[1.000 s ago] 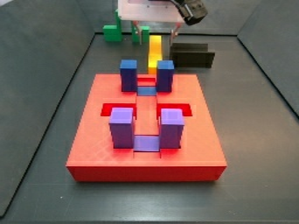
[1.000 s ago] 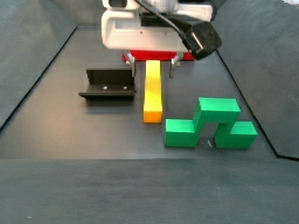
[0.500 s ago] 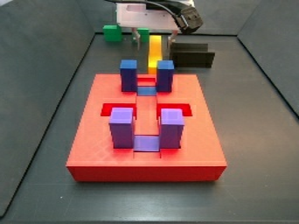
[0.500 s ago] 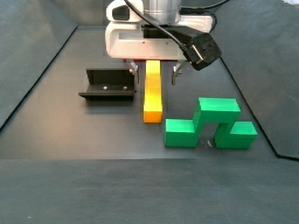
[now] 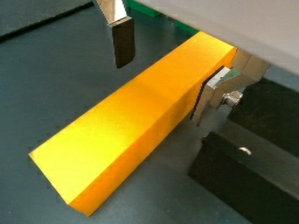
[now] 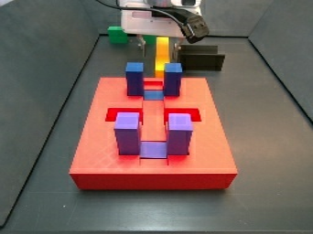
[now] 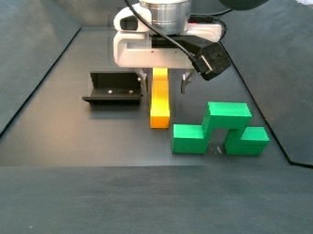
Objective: Pick up the yellow object. Move up. Move to above the board. Insert the yellow object.
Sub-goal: Pick up the yellow object.
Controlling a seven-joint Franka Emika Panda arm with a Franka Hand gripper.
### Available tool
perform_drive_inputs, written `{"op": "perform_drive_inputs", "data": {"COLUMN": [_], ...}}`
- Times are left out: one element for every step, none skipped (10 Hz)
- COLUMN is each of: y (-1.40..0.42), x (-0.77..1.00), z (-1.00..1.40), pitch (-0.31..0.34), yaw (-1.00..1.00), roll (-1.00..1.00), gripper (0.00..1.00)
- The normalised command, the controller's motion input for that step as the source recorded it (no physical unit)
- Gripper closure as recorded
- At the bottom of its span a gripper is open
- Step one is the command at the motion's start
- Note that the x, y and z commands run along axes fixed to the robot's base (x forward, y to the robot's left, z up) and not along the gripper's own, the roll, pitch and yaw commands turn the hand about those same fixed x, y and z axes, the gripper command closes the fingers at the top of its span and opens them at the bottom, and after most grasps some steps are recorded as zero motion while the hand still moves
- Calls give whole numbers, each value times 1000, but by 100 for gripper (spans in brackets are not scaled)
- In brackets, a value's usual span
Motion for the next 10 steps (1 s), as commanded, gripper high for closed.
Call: {"op": "perform_drive_inputs", "data": {"y": [0, 0, 0, 0, 0, 0, 0, 0, 0, 0], "x": [0, 0, 0, 0, 0, 0, 0, 0, 0, 0], "z": [-197, -177, 0, 0, 0, 0, 0, 0, 0, 0], "pitch": [0, 0, 0, 0, 0, 0, 0, 0, 0, 0], "yaw": [-34, -14, 0, 0, 0, 0, 0, 0, 0, 0], "roll": [-9, -20, 0, 0, 0, 0, 0, 0, 0, 0], "gripper": [0, 0, 0, 100, 100, 100, 100, 100, 100, 100]}}
